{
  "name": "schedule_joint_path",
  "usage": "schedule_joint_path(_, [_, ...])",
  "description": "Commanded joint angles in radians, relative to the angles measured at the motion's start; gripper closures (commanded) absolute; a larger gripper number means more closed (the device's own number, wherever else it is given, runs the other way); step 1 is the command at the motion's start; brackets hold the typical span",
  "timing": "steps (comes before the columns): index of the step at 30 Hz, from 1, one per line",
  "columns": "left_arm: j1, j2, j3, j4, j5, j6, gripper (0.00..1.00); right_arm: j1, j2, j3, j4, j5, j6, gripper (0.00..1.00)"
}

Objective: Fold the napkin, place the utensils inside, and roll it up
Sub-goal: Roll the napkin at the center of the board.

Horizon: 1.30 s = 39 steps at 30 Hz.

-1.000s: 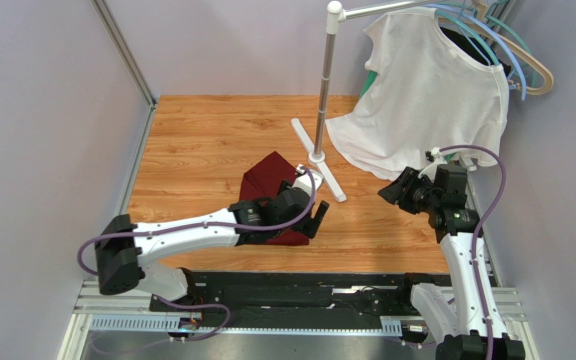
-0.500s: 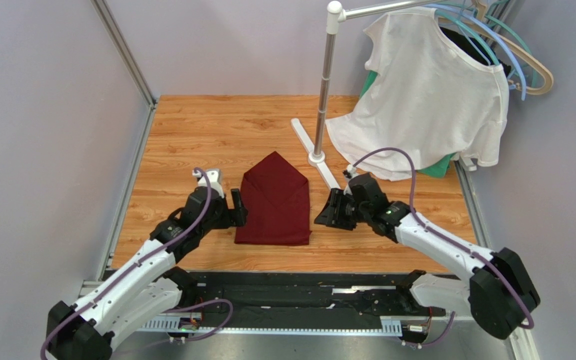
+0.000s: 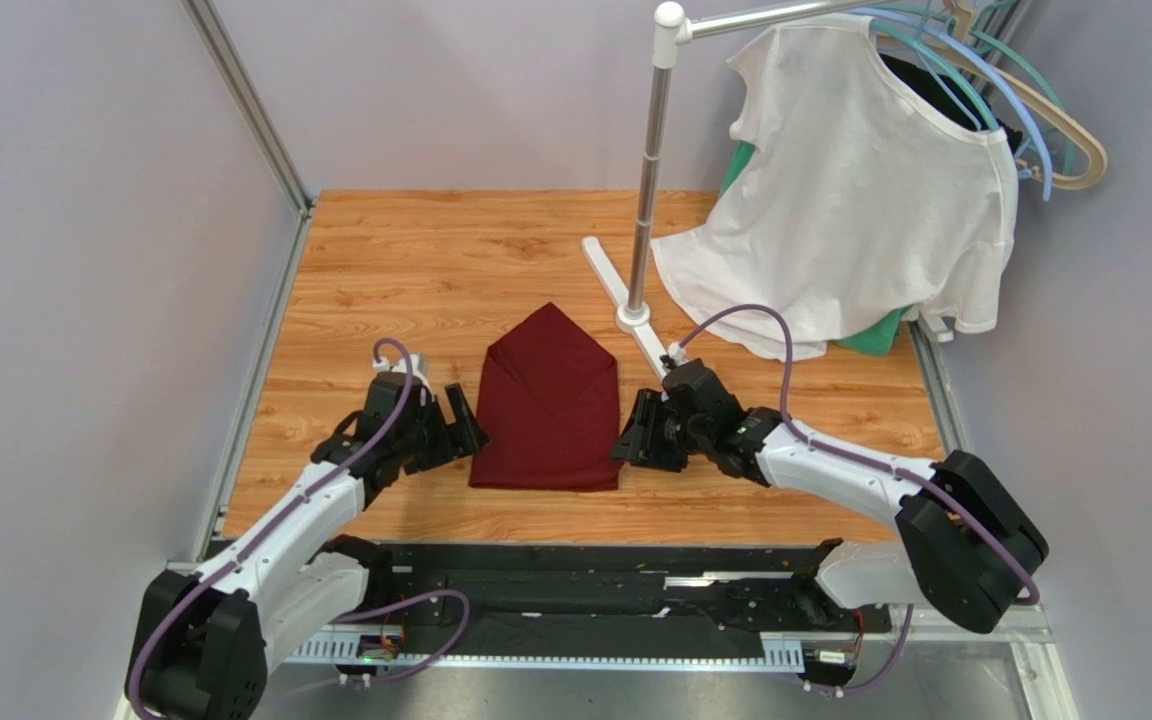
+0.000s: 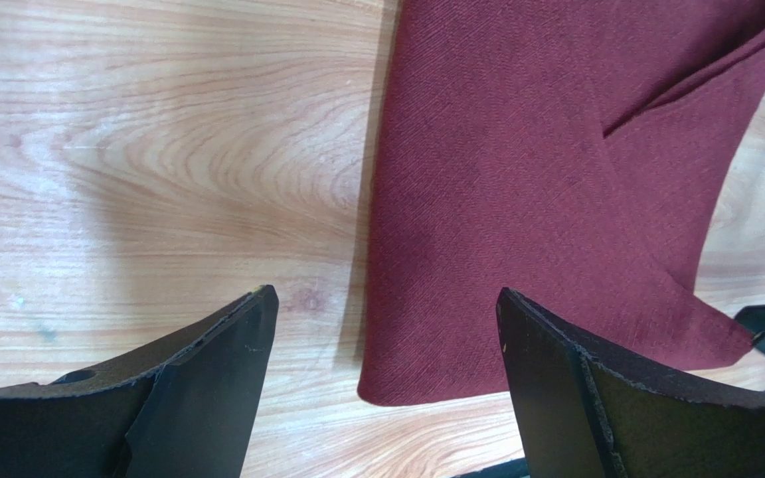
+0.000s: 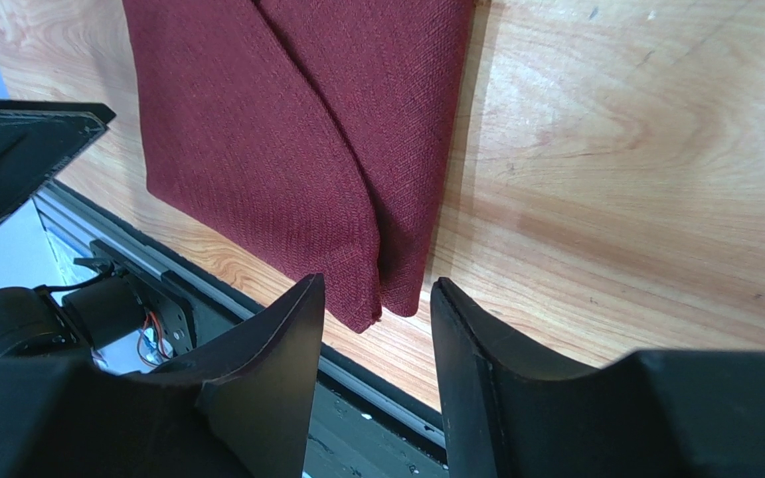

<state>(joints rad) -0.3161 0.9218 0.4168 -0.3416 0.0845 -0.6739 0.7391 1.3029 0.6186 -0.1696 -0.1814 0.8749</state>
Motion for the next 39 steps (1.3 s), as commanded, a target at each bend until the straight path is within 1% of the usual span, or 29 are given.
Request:
schedule_joint_path(1, [0.006, -0.008, -0.03, 0.053, 0.034, -0.032, 0.11, 0.035, 0.012, -0.003, 0.044, 0.042, 0.026, 0.54])
schedule_joint_path(7, [0.008, -0.027, -0.061, 0.046, 0.029, -0.042, 0.11, 0.051, 0.025, -0.023, 0.035, 0.063, 0.036, 0.57])
schedule_joint_path(8, [0.008, -0.034, -0.062, 0.044, 0.023, -0.044, 0.11, 0.052, 0.029, -0.025, 0.033, 0.068, 0.036, 0.59])
schedule_joint_path(15, [0.008, -0.055, -0.07, 0.016, 0.023, -0.049, 0.11, 0.063, 0.093, -0.007, 0.038, 0.076, 0.032, 0.64])
schedule_joint_path(20, [0.008, -0.035, -0.059, 0.009, 0.031, -0.03, 0.16, 0.077, 0.139, 0.021, 0.027, 0.088, 0.032, 0.69])
schedule_joint_path(22, [0.008, -0.008, -0.039, -0.02, 0.024, -0.021, 0.21, 0.083, 0.15, 0.024, 0.019, 0.094, 0.032, 0.7])
schedule_joint_path(27, [0.008, 0.02, -0.021, -0.036, 0.008, -0.032, 0.27, 0.088, 0.154, 0.033, -0.007, 0.122, 0.032, 0.7])
schedule_joint_path(28, [0.008, 0.017, -0.021, -0.028, 0.023, -0.035, 0.3, 0.088, 0.154, 0.035, -0.01, 0.125, 0.032, 0.7])
schedule_joint_path(34, [0.008, 0.009, -0.041, 0.019, 0.077, -0.058, 0.32, 0.088, 0.17, 0.044, -0.018, 0.125, 0.026, 0.7])
schedule_joint_path(39, [0.008, 0.031, -0.078, 0.087, 0.176, -0.082, 0.35, 0.088, 0.174, 0.056, -0.025, 0.126, 0.022, 0.7])
